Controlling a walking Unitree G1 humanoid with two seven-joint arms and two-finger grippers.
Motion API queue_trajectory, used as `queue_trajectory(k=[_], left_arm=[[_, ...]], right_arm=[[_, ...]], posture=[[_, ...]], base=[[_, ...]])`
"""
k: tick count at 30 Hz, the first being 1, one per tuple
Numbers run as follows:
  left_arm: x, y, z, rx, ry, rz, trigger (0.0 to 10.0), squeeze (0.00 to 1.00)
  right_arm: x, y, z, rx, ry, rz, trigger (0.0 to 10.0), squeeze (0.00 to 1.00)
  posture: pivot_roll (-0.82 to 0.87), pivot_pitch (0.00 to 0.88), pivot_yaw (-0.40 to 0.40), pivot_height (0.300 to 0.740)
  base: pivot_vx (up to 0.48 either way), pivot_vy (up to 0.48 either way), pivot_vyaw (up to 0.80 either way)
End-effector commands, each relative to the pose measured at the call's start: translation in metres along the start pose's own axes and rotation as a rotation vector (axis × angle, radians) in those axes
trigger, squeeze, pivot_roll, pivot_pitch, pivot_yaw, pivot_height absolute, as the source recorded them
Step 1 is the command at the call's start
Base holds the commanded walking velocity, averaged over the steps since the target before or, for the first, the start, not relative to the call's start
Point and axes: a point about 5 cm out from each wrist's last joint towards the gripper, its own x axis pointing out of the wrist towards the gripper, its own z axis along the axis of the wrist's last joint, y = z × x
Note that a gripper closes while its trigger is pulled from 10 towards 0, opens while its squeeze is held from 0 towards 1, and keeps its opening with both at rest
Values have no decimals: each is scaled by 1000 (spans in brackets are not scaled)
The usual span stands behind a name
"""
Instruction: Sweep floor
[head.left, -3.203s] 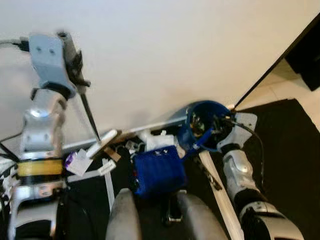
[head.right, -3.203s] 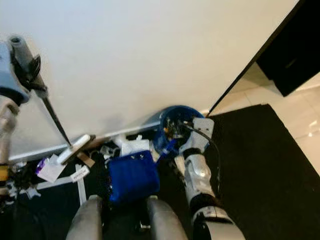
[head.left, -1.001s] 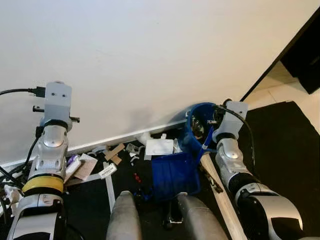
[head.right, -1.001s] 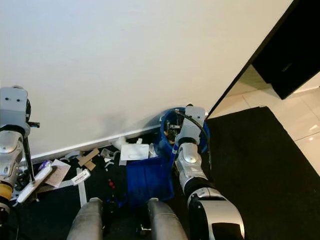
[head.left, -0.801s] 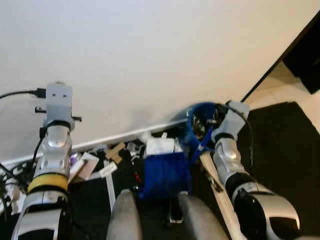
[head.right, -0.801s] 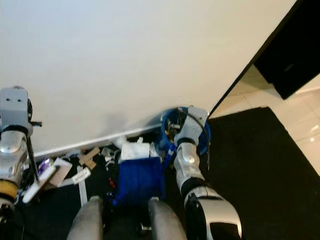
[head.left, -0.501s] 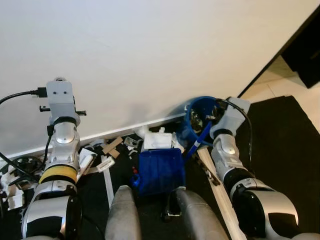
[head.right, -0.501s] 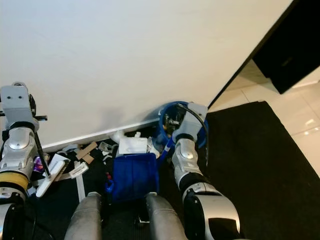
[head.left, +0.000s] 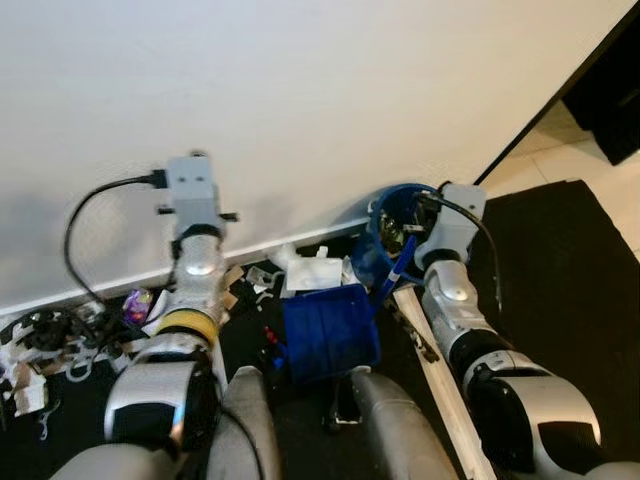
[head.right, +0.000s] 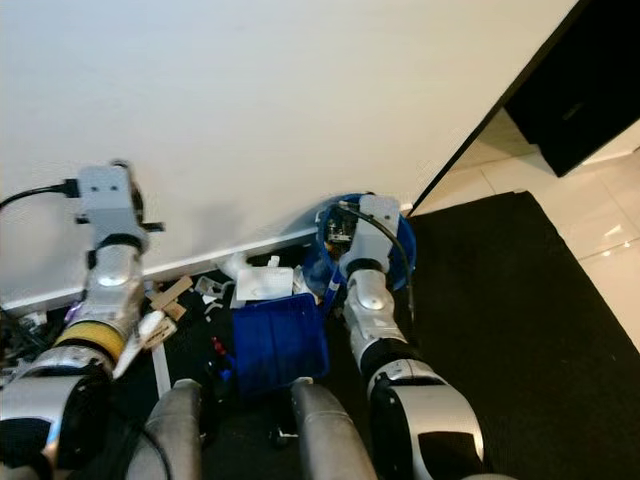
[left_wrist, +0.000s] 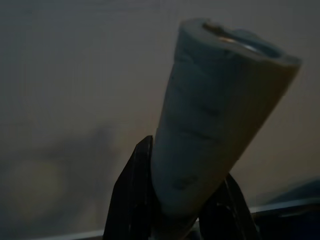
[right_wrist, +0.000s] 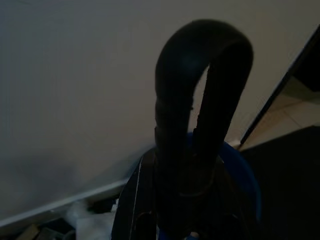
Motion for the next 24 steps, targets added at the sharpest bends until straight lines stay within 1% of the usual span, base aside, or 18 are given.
queue_trajectory(k=[1,2,4,5,7,8,10,11,12,13,14,15,18,19,20,22,23,24], left_arm=[[-6,-47,7,-213,-11,-95,10000,0],[-7,-64,13,-269,-19,-127,10000,0],[-10,-87,24,-356,-26,-170,10000,0],[-10,-87,24,-356,-26,-170,10000,0],[-14,-106,33,-430,-32,-207,10000,0],[-14,-106,33,-430,-32,-207,10000,0],[-23,-127,39,-483,0,-243,10000,0],[-25,-132,40,-492,13,-252,10000,0],[-25,-132,40,-492,13,-252,10000,0],[-30,-139,43,-506,5,-276,10000,0],[-32,-140,47,-535,-7,-272,10000,0],[-33,-140,50,-557,-15,-267,10000,0],[-28,-130,54,-557,-11,-226,10000,0],[-23,-120,59,-570,-23,-196,10000,0],[-17,-108,65,-552,-41,-180,10000,0],[-9,-89,74,-517,-74,-165,10000,0],[-5,-79,76,-482,-87,-160,10000,0],[1,-62,78,-394,-117,-155,10000,0]], right_arm=[[-9,-20,-19,-45,82,-62,10000,0],[-10,-24,-22,-50,88,-73,10000,0],[-12,-29,-24,-58,95,-88,10000,0],[-12,-29,-24,-58,95,-88,10000,0],[-13,-33,-26,-59,102,-107,10000,0],[-13,-33,-26,-59,102,-107,10000,0],[-15,-35,-29,-56,115,-126,10000,0],[-16,-35,-29,-55,118,-130,10000,0],[-16,-35,-29,-55,118,-130,10000,0],[-16,-34,-30,-55,121,-129,10000,0],[-17,-33,-31,-55,123,-127,10000,0],[-17,-32,-32,-55,125,-125,10000,0],[-18,-30,-32,-53,128,-121,10000,0],[-18,-29,-32,-52,130,-119,10000,0],[-17,-29,-32,-51,130,-117,10000,0],[-17,-28,-32,-50,132,-114,10000,0],[-17,-28,-32,-50,133,-113,10000,0],[-17,-28,-32,-50,134,-113,10000,0]], posture=[[-35,281,-163,740],[-35,281,-163,740],[-33,278,-156,740],[-33,278,-156,740],[-29,276,-150,740],[-29,276,-150,740],[-19,269,-142,740],[-19,269,-142,740],[-19,269,-142,740],[-11,263,-139,740],[-7,259,-138,740],[-5,257,-138,740],[-1,251,-135,740],[7,243,-137,740],[11,239,-137,740],[22,233,-138,740],[23,233,-138,740],[23,230,-137,740]], base=[[0,0,0],[0,0,0],[0,0,0],[0,0,0],[0,0,0],[0,0,0],[0,0,0],[0,0,0],[0,0,0],[0,0,0],[0,0,0],[0,0,0],[0,0,0],[0,0,0],[0,0,0],[0,0,0],[0,0,0],[0,0,0]])
